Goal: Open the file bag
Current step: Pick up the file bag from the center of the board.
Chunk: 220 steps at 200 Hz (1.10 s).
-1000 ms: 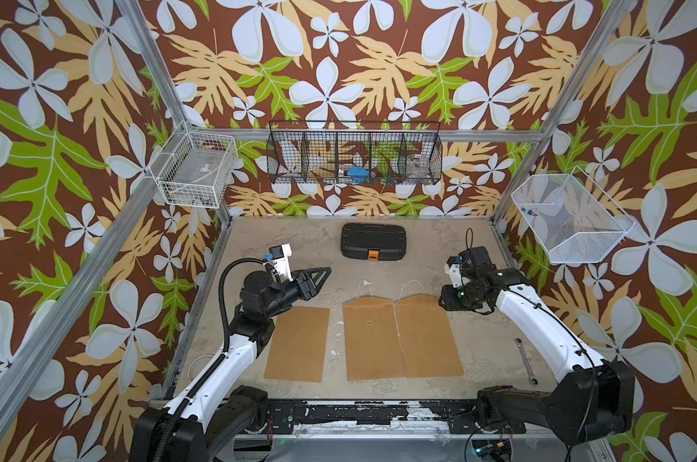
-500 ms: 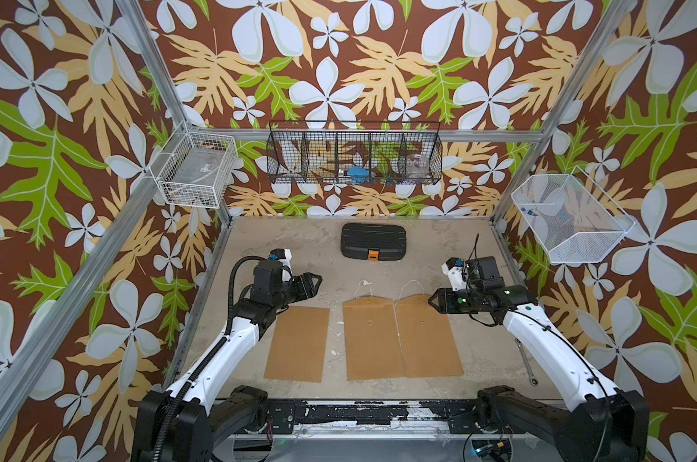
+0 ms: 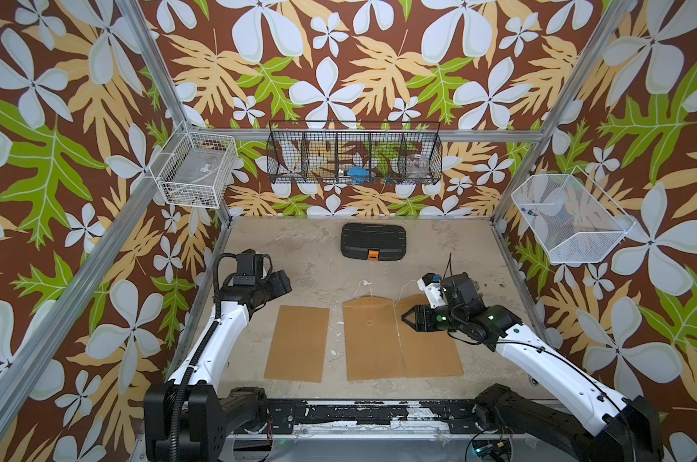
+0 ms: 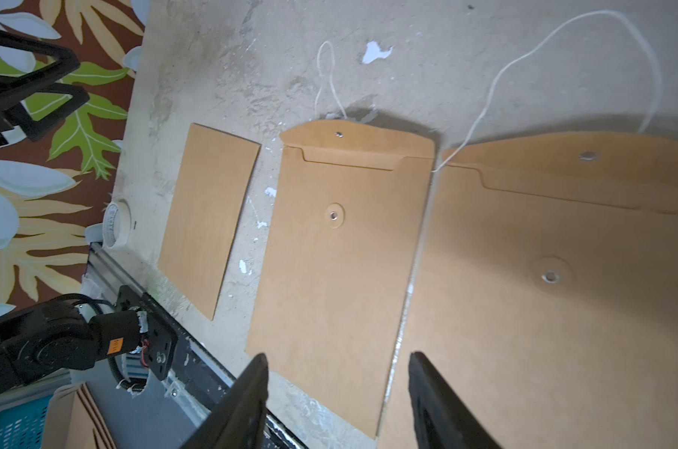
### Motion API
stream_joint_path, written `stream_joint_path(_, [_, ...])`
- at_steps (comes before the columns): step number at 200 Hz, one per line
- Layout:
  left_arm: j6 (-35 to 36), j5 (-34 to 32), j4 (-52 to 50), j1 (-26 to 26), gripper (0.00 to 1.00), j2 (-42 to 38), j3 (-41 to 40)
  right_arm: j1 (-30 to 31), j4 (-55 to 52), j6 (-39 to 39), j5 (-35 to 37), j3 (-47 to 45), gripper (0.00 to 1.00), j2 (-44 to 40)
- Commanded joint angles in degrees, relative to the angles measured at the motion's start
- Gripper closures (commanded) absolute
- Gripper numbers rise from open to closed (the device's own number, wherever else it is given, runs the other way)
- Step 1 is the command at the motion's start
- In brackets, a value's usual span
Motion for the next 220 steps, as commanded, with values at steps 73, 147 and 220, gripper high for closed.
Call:
stream_joint_path(73, [4.27, -2.22, -3.41, 5.72, 0.16, 4.48, 0.04, 11.77, 14.38, 9.38, -0.72, 5.73, 0.41, 15.12])
stream_joint_path(147, [7.11, 2.35, -2.79, 5.73, 0.18, 11.89, 0.39, 19.2, 19.21, 12.23, -2.5, 15.42, 0.41, 32.05])
stream_joint_path(220, [8.71, 6.66, -4.52, 5.72, 0.21, 16.4, 1.68, 20.93, 23.6, 15.69, -4.63, 20.07, 0.42, 43.37])
